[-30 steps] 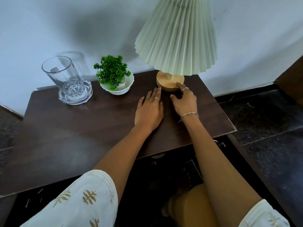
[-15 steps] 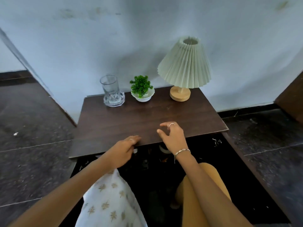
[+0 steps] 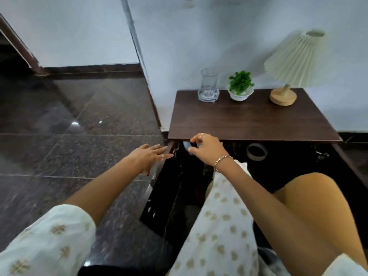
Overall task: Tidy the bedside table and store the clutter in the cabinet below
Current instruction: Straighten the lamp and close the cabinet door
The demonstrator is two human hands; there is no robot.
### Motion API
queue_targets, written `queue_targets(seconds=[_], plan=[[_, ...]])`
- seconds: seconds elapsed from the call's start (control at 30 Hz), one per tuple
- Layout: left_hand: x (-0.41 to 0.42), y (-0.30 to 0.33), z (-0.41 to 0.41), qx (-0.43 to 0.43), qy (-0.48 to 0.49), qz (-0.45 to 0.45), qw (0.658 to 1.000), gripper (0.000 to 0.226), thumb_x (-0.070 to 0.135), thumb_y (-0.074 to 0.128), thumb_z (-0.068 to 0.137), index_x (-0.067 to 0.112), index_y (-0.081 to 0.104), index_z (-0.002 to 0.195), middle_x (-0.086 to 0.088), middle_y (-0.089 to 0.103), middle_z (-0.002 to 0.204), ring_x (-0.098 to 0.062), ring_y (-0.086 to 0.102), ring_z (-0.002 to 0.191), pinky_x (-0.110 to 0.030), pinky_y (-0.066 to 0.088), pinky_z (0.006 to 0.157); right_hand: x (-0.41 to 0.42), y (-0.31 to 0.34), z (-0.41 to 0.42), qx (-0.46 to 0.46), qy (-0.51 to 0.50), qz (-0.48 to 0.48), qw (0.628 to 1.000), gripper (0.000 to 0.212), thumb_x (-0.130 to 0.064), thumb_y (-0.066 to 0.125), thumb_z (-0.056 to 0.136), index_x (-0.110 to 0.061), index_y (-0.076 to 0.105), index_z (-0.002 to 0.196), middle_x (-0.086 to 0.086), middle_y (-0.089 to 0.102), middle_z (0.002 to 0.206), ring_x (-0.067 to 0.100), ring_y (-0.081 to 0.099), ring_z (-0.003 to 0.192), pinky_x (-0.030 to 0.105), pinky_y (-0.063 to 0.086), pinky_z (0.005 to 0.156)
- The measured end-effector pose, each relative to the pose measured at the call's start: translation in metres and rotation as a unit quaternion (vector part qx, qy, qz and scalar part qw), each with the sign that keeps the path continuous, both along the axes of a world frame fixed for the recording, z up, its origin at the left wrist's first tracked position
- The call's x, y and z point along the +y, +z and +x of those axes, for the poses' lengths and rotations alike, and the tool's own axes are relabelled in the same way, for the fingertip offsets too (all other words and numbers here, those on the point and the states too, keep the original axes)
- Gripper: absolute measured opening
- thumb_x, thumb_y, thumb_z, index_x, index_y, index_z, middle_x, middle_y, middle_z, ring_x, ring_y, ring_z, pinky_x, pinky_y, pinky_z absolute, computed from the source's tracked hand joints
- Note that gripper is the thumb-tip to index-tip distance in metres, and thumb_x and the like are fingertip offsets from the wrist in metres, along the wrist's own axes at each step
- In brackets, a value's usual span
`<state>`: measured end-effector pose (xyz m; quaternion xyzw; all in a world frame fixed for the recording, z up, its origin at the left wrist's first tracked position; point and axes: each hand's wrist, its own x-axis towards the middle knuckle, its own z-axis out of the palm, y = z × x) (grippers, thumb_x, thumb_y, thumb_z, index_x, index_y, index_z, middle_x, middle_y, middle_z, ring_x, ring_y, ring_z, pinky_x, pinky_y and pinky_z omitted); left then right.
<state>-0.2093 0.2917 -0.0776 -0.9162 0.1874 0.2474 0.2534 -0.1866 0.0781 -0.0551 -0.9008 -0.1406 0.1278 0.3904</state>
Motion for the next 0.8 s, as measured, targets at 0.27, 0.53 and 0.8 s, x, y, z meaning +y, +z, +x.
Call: queue_targets(seconds=[0.27, 0.53, 0.8], plan=[[0.016, -0.039, -0.037, 0.034, 0.000, 0.002, 0.999, 0.113, 0.042, 0.074, 0.075, 0.029, -0.009, 0.150, -0.008, -0.026, 0.156, -0.022, 0.000, 0.148, -0.039, 0.011, 0.119, 0.053, -0.069, -0.070, 0.205, 0.078, -0.123, 0.968, 0.061, -0.038, 0.067, 0.082, -0.008, 0.046, 0.131, 0.010, 0.051, 0.134, 0.025, 0.052, 0.121, 0.032, 0.044, 0.095], [-0.012, -0.044, -0.042, 0.009, 0.036, -0.075, 0.997, 0.100, 0.040, 0.072, 0.077, 0.014, 0.011, 0.151, -0.020, -0.010, 0.157, -0.028, 0.023, 0.143, -0.039, 0.021, 0.116, 0.055, -0.089, -0.096, 0.355, 0.111, -0.065, 0.926, 0.094, -0.052, 0.071, 0.074, -0.018, 0.021, 0.147, 0.004, 0.051, 0.134, 0.023, 0.055, 0.114, 0.036, 0.057, 0.077], [-0.081, -0.068, -0.024, -0.060, 0.108, -0.144, 0.982, 0.079, 0.052, 0.067, 0.076, 0.010, 0.040, 0.138, -0.034, 0.015, 0.150, -0.046, 0.023, 0.138, -0.056, 0.023, 0.111, 0.001, -0.094, -0.071, 0.306, 0.096, -0.227, 0.920, 0.054, -0.030, 0.070, 0.079, -0.009, 0.047, 0.123, 0.013, 0.058, 0.113, 0.029, 0.061, 0.098, 0.042, 0.055, 0.084]])
